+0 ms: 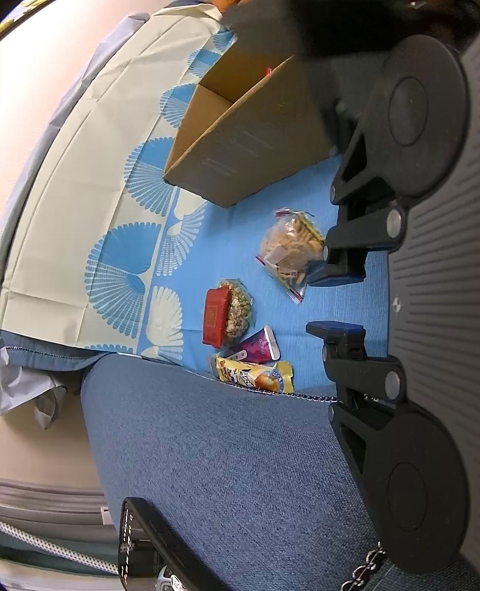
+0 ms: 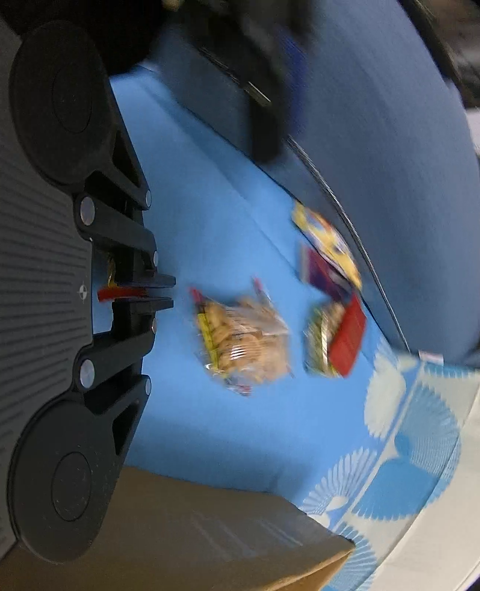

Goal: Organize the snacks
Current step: 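Grasp the small red-gold wrapped bar with the right tool, then grasp the clear cracker bag with the left tool while the right holds the red-gold bar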

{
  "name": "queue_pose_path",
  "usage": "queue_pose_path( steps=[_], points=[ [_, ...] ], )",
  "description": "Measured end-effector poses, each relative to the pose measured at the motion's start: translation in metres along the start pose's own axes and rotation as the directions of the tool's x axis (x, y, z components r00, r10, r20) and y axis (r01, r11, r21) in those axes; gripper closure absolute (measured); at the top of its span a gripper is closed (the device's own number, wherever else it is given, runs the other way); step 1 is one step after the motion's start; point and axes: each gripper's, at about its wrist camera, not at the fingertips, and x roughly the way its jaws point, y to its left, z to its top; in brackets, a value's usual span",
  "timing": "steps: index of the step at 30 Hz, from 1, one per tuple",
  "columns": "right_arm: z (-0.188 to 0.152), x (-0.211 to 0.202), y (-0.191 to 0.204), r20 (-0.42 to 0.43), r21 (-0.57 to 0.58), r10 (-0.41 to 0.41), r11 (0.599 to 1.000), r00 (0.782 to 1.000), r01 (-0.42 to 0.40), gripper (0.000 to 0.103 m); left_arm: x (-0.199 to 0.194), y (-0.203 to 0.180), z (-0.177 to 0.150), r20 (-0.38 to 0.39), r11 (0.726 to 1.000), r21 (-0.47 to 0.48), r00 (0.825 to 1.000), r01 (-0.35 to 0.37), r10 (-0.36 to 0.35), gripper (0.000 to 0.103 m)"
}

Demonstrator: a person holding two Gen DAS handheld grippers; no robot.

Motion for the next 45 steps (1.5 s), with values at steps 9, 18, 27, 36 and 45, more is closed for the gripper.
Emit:
queue_pose_path(
  steps=[9, 18, 27, 36, 45],
  points=[
    [-0.021, -0.044, 0.008, 0.015, 0.075, -0.006, 0.997, 1.000, 0.005, 0.066, 0.000, 0.000, 0.002, -0.004, 1.000, -0.010, 1.000, -0.002, 0.002, 0.079],
    [-0.031, -0.034, 0.016, 0.101, -0.154, 0.173, 0.976, 0.980, -0.157, 0.061, 0.007, -0.002, 0.004, -0.029, 1.000, -0.001, 0.999, -0.015, 0.015, 0.073],
    [-0.025, -0.025, 0.020, 0.038, -0.127, 0.170, 0.978, 0.985, -0.164, 0.082, 0.029, 0.002, 0.007, -0.131, 0.997, -0.047, 0.989, 0.062, -0.067, 0.060],
    [-0.023, -0.022, -0.011, -0.051, 0.127, 0.005, 0.992, 0.999, 0.002, 0.082, 0.054, -0.013, 0.027, -0.171, 0.993, -0.103, 0.982, 0.058, -0.076, 0.047],
    [-0.028, -0.022, -0.018, -0.062, 0.161, 0.027, 0.987, 0.998, -0.017, 0.081, 0.119, -0.039, 0.070, -0.264, 0.963, -0.269, 0.962, -0.007, -0.067, 0.016]
  ],
)
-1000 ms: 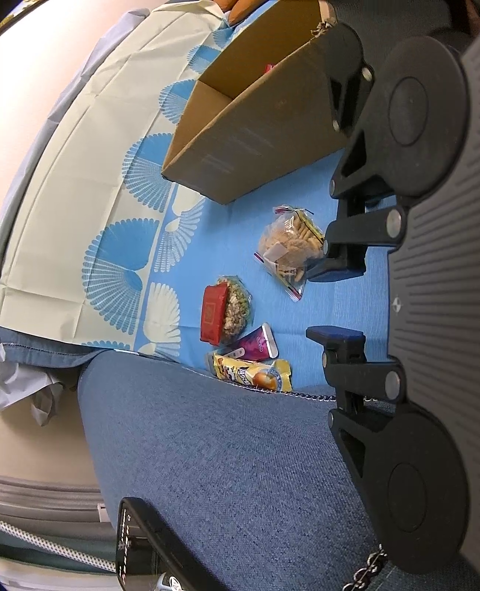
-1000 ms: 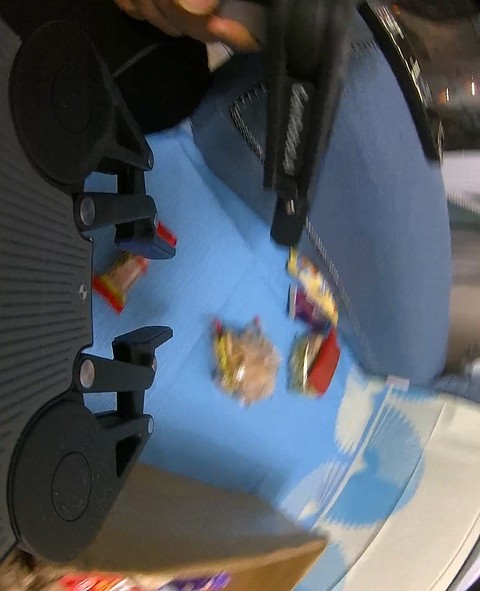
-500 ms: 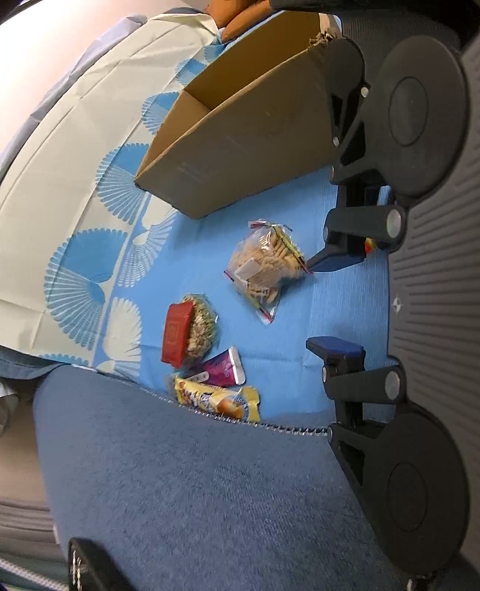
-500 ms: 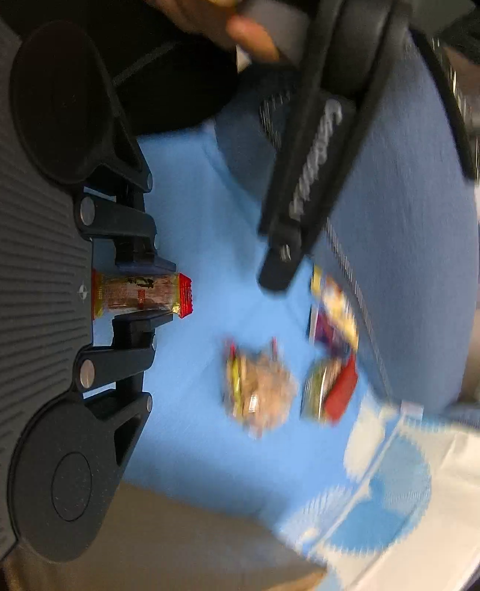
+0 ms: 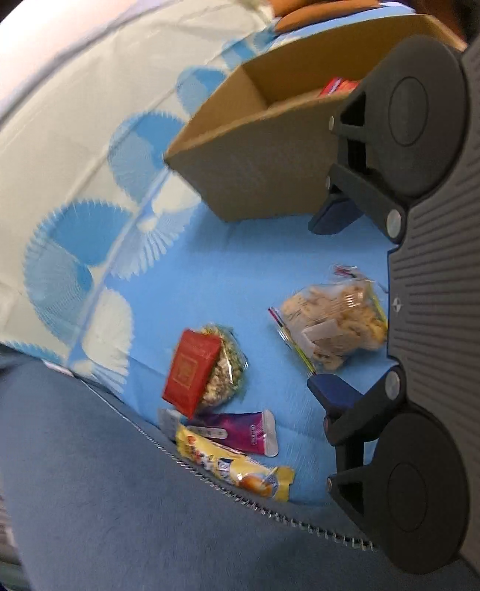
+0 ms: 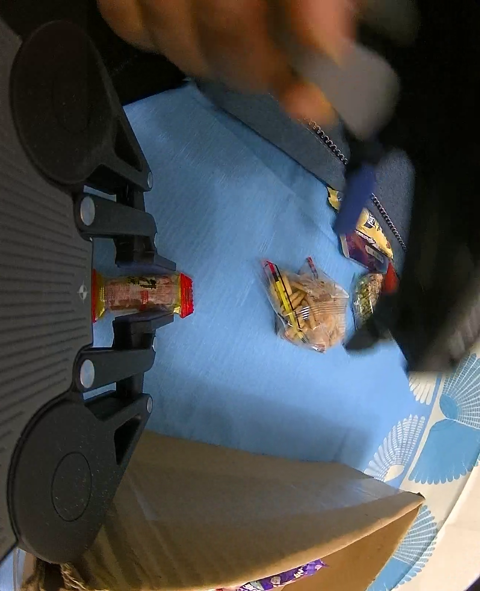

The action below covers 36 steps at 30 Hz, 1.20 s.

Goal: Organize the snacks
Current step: 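Grasp the clear cracker bag with the left tool while the right holds the red-gold bar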

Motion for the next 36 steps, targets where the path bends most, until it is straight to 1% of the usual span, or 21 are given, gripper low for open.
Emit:
queue_pose_path(
  steps=[1, 3, 6, 7, 8, 9, 10, 11, 14, 18, 21, 23, 24, 25, 27, 28, 30, 32, 36],
  points=[
    [0.000, -0.001, -0.001, 0.000, 0.005, 0.005, 1.000, 1.000, -0.005, 0.081, 0.007, -0.001, 0.004, -0.022, 1.000, -0.020, 1.000, -0.014, 0.013, 0.016],
    [0.001, 0.003, -0.003, 0.000, 0.005, 0.013, 1.000, 1.000, -0.013, 0.080, 0.016, -0.002, 0.008, -0.041, 0.999, -0.041, 0.999, -0.033, 0.031, 0.016],
    [0.000, 0.005, -0.004, 0.004, -0.005, 0.015, 1.000, 1.000, -0.015, 0.080, 0.026, -0.005, 0.007, -0.072, 0.998, 0.005, 0.996, -0.062, 0.062, 0.018],
    [0.000, 0.006, -0.004, 0.004, -0.006, 0.016, 1.000, 1.000, -0.016, 0.080, 0.029, -0.006, 0.006, -0.087, 0.997, 0.027, 0.993, -0.074, 0.076, 0.023],
    [0.001, 0.008, -0.005, 0.005, -0.007, 0.016, 1.000, 1.000, -0.016, 0.080, 0.031, -0.006, 0.003, -0.106, 0.995, 0.055, 0.991, -0.082, 0.087, 0.030],
    [0.001, 0.008, -0.005, 0.006, -0.008, 0.016, 1.000, 1.000, -0.016, 0.080, 0.031, -0.006, 0.000, -0.117, 0.994, 0.076, 0.989, -0.078, 0.086, 0.034],
    [0.001, 0.007, -0.004, 0.007, -0.007, 0.015, 1.000, 1.000, -0.015, 0.080, 0.028, -0.006, -0.003, -0.112, 0.992, 0.103, 0.990, -0.078, 0.089, 0.046],
    [0.000, 0.007, -0.005, 0.008, -0.006, 0.015, 1.000, 1.000, -0.015, 0.080, 0.025, -0.006, -0.006, -0.103, 0.988, 0.131, 0.991, -0.077, 0.091, 0.053],
    [-0.001, 0.006, -0.006, 0.016, -0.002, 0.016, 1.000, 1.000, -0.016, 0.080, 0.006, -0.003, -0.017, -0.073, 0.970, 0.224, 0.991, -0.090, 0.108, 0.056],
    [-0.003, 0.004, -0.010, 0.029, 0.035, 0.031, 0.999, 0.999, -0.032, 0.081, -0.029, 0.015, -0.038, -0.032, 0.945, 0.319, 0.995, -0.078, 0.093, 0.056],
    [-0.005, 0.002, -0.013, 0.035, 0.063, 0.040, 0.997, 0.999, -0.042, 0.081, -0.050, 0.034, -0.055, -0.035, 0.943, 0.329, 0.997, -0.053, 0.068, 0.056],
    [-0.005, 0.002, -0.014, 0.037, 0.074, 0.043, 0.996, 0.998, -0.046, 0.081, -0.056, 0.046, -0.068, -0.049, 0.945, 0.325, 0.997, -0.035, 0.054, 0.055],
    [-0.005, 0.002, -0.013, 0.038, 0.075, 0.044, 0.996, 0.998, -0.046, 0.081, -0.057, 0.052, -0.074, -0.060, 0.950, 0.312, 0.997, -0.030, 0.051, 0.055],
    [-0.005, 0.001, -0.012, 0.041, 0.075, 0.044, 0.996, 0.998, -0.047, 0.081, -0.058, 0.059, -0.076, -0.065, 0.961, 0.276, 0.997, -0.016, 0.036, 0.055],
    [-0.005, 0.000, -0.009, 0.046, 0.072, 0.044, 0.996, 0.998, -0.047, 0.081, -0.062, 0.064, -0.074, -0.051, 0.969, 0.246, 0.999, 0.032, -0.020, 0.054],
    [-0.005, -0.001, -0.007, 0.046, 0.071, 0.044, 0.996, 0.998, -0.047, 0.081, -0.061, 0.063, -0.073, -0.053, 0.968, 0.248, 0.998, 0.028, -0.015, 0.052],
    [-0.007, -0.001, -0.002, 0.046, 0.067, 0.047, 0.997, 0.998, -0.050, 0.081, -0.053, 0.059, -0.074, -0.090, 0.964, 0.264, 0.996, 0.015, 0.009, 0.048],
    [-0.006, -0.001, 0.006, 0.042, 0.055, 0.051, 0.997, 0.998, -0.053, 0.081, -0.045, 0.059, -0.072, -0.122, 0.965, 0.261, 0.992, 0.015, 0.018, 0.044],
    [-0.005, 0.002, 0.013, 0.032, 0.040, 0.048, 0.998, 0.998, -0.049, 0.081, -0.040, 0.062, -0.072, -0.147, 0.970, 0.242, 0.989, 0.026, 0.010, 0.042]
  ],
)
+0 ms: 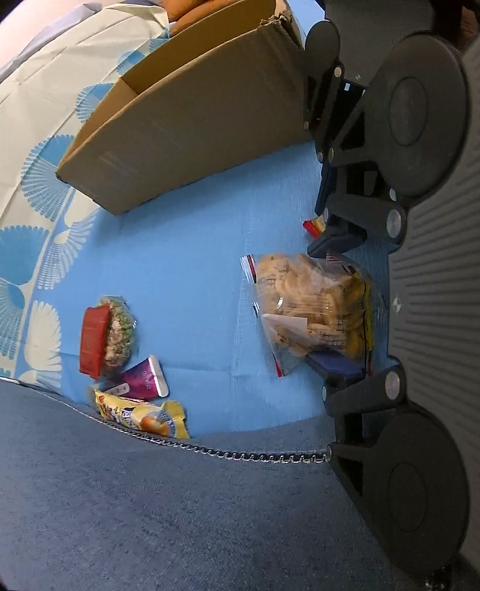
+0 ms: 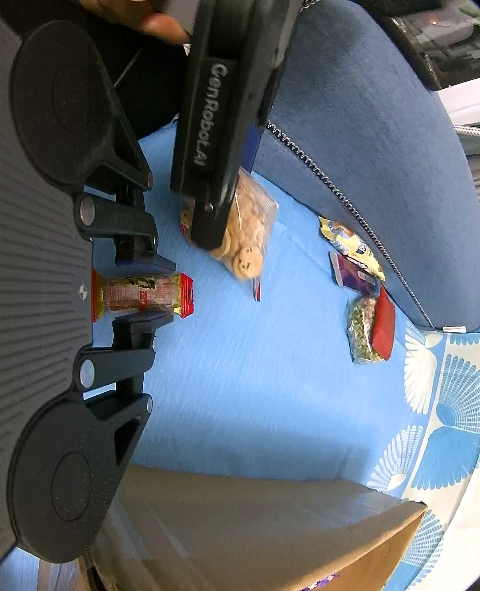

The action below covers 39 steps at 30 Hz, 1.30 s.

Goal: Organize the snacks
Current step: 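Grasp the clear cracker bag with the left tool while the right holds the red-gold bar, then carry the cracker bag with the left tool while the right carries the red-gold bar to the box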

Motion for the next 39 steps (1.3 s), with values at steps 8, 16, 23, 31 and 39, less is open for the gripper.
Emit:
queue_pose_path(
  steps=[8, 16, 23, 31, 39],
  points=[
    [0.001, 0.002, 0.001, -0.005, -0.006, 0.008, 1.000, 1.000, -0.008, 0.080, 0.003, -0.004, 0.000, -0.006, 1.000, 0.012, 1.000, -0.026, 0.026, 0.042],
    [0.000, -0.001, -0.002, -0.009, 0.002, 0.022, 1.000, 1.000, -0.022, 0.080, 0.006, -0.007, 0.001, -0.017, 0.998, 0.029, 0.999, -0.047, 0.047, 0.042],
    [-0.001, -0.001, -0.004, -0.008, -0.003, 0.022, 1.000, 1.000, -0.022, 0.080, 0.004, -0.010, 0.000, -0.010, 0.997, 0.039, 0.998, -0.060, 0.061, 0.045],
    [-0.006, -0.007, -0.007, 0.017, -0.016, 0.006, 1.000, 1.000, -0.006, 0.082, -0.003, -0.013, -0.001, 0.026, 0.996, 0.055, 0.997, -0.076, 0.075, 0.051],
    [-0.007, -0.021, -0.014, 0.062, 0.008, 0.013, 1.000, 0.998, -0.013, 0.084, -0.008, -0.014, -0.002, 0.052, 0.995, 0.061, 0.996, -0.077, 0.074, 0.053]
  ],
)
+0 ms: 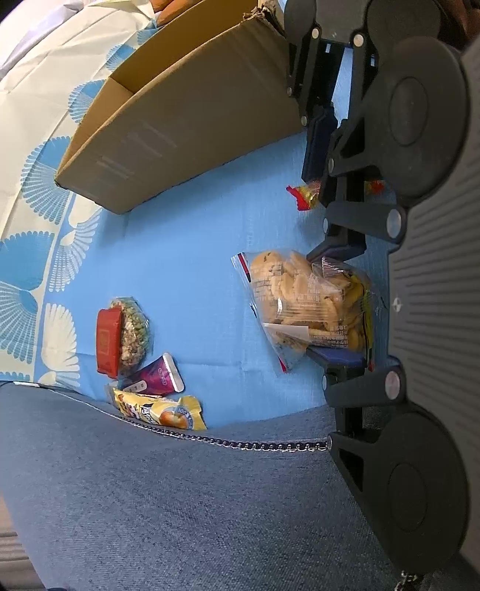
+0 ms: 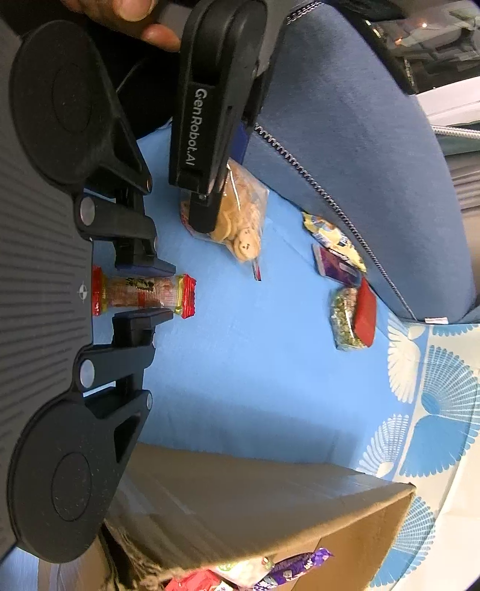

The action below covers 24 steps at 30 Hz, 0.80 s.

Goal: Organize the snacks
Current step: 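Carry the cracker bag with the left tool while the right carries the red-gold bar to the box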

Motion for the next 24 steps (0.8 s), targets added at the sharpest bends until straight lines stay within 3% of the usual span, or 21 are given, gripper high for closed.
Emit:
queue_pose_path(
  steps=[10, 20, 24],
  points=[
    [0.000, -0.008, -0.001, 0.044, -0.008, 0.007, 1.000, 0.999, -0.006, 0.087, -0.004, -0.002, -0.001, 0.014, 1.000, 0.005, 1.000, -0.004, 0.004, 0.053],
    [0.006, -0.032, 0.001, 0.210, -0.022, 0.019, 1.000, 0.977, -0.015, 0.087, -0.013, 0.000, -0.002, 0.065, 1.000, -0.016, 0.998, 0.005, -0.004, 0.056],
    [0.008, -0.037, 0.003, 0.237, -0.034, 0.017, 0.999, 0.971, -0.009, 0.087, -0.016, 0.000, -0.002, 0.088, 1.000, -0.012, 0.996, -0.001, 0.003, 0.056]
  ],
)
